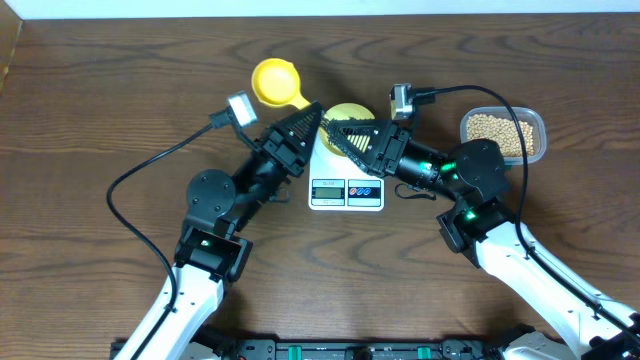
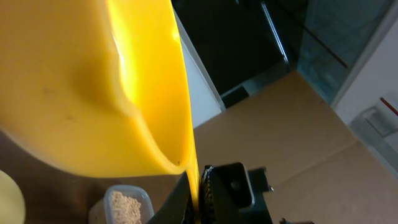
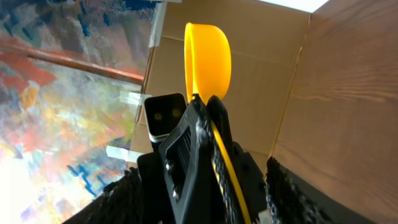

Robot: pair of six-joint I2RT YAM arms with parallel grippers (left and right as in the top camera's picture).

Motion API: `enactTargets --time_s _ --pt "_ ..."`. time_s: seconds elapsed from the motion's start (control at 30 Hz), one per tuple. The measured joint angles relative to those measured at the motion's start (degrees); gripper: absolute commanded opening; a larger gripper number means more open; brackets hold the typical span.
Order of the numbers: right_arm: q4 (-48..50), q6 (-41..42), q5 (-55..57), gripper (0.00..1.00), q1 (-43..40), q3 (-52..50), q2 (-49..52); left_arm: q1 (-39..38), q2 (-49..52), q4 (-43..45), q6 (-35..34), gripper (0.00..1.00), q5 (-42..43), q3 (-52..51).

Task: Scoop item into bowl and weigh 50g on scale
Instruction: 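Grasp the scoop handle with the right gripper and release the left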

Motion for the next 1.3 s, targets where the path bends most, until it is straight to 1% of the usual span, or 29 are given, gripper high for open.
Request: enactTargets --time_s 0.03,0.07,0.1,0.13,0.23,0.5,0.6,0.63,0.67,0.73,0.77,0.8,0.83,0.87,0.9,0.93,0.97,1.07,1.13,1.23,1.3 --pt "0.0 0.4 0.1 0.47 0.0 0.0 0.0 -0.7 0.0 0.0 0.0 0.07 0.0 0.0" --pt "0.0 0.6 0.2 0.44 0.0 0.0 0.0 -1.1 0.0 0.0 0.0 0.07 0.0 0.0" --pt "0.0 0.7 0.2 0.37 0.0 0.0 0.0 -1.4 0.0 0.0 0.0 0.07 0.0 0.0" --pt "0.0 0.9 0.3 0.33 0.0 0.0 0.0 -2.0 0.0 0.0 0.0 0.07 0.0 0.0" --pt "0.0 1.1 0.2 0.27 0.0 0.0 0.0 -2.4 0.0 0.0 0.0 0.07 0.0 0.0" --pt "0.0 1.2 0.2 0.14 0.0 0.0 0.0 -2.4 0.0 0.2 0.0 0.07 0.0 0.0" --pt "0.0 1.3 0.2 0.09 0.0 0.0 0.0 -2.4 0.0 0.2 0.0 0.07 0.0 0.0" --pt "0.0 1.2 0.2 0.04 0.0 0.0 0.0 -2.4 0.0 0.2 0.0 0.07 0.0 0.0" --pt "0.0 1.2 0.2 0.03 0.0 0.0 0.0 -2.4 0.0 0.2 -0.1 0.07 0.0 0.0" --pt "0.1 1.2 0.3 0.02 0.0 0.0 0.0 -2.3 0.0 0.2 -0.3 0.07 -0.2 0.0" --pt "0.1 1.2 0.3 0.02 0.0 0.0 0.0 -2.3 0.0 0.1 -0.5 0.08 -0.3 0.0" --pt "0.1 0.9 0.4 0.01 0.0 0.0 0.0 -2.3 0.0 0.2 -0.7 0.16 -0.4 0.0" --pt "0.2 0.7 0.4 0.02 0.0 0.0 0.0 -2.3 0.0 0.1 -0.7 0.33 -0.4 0.0" --pt "0.3 0.1 0.4 0.02 0.0 0.0 0.0 -2.3 0.0 -0.1 -1.0 0.54 -0.7 0.0" --pt "0.8 -0.3 0.5 0.01 0.0 0.0 0.0 -2.2 0.1 -0.5 -0.7 0.64 -1.1 0.0" --pt "0.9 -0.5 0.7 0.02 0.0 0.2 -0.1 -2.0 0.3 -0.6 -0.4 0.7 -1.4 -0.1" --pt "1.3 -1.5 1.0 0.02 0.0 0.3 -0.3 -1.8 0.5 -0.9 -0.4 0.74 -1.9 -0.1" --pt "0.7 -4.9 2.5 0.01 0.0 0.6 -0.8 -1.6 0.9 -0.9 -0.5 0.81 -2.9 -0.2" --pt "-0.8 -7.9 4.3 0.02 0.0 0.5 -0.2 -2.1 0.7 0.1 -0.1 0.83 -1.3 -0.2" --pt "-5.0 -13.8 9.9 0.02 0.0 0.5 -0.1 -2.4 0.6 0.1 0.3 0.83 0.9 -0.2" --pt "-5.6 -17.3 12.9 0.02 -0.3 0.5 0.0 -2.4 0.6 0.0 0.5 0.83 2.0 -0.2"
